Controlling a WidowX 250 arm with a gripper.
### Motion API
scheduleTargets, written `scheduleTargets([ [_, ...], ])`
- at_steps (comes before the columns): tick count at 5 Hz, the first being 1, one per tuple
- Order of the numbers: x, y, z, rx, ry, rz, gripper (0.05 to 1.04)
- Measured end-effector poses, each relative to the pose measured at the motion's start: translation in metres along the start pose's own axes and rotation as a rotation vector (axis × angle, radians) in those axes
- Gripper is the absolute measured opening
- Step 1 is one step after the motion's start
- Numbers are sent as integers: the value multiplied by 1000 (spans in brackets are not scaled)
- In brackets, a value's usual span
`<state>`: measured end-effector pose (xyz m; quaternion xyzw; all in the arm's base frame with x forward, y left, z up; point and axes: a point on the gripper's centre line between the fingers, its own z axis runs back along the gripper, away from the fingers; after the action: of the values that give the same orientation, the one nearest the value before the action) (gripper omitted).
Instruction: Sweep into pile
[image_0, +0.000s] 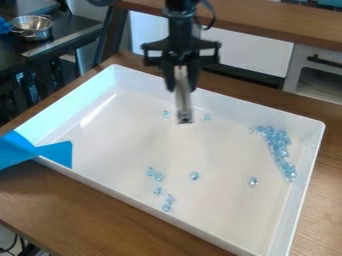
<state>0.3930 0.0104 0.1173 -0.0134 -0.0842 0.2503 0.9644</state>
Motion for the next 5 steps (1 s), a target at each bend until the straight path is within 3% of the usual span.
scheduleTargets([
  [2,-8,49,-18,120,-97,-150,370],
  [3,-23,55,-32,186,-82,-236,370],
  [5,-43,44,-42,242,-82,-283,370],
])
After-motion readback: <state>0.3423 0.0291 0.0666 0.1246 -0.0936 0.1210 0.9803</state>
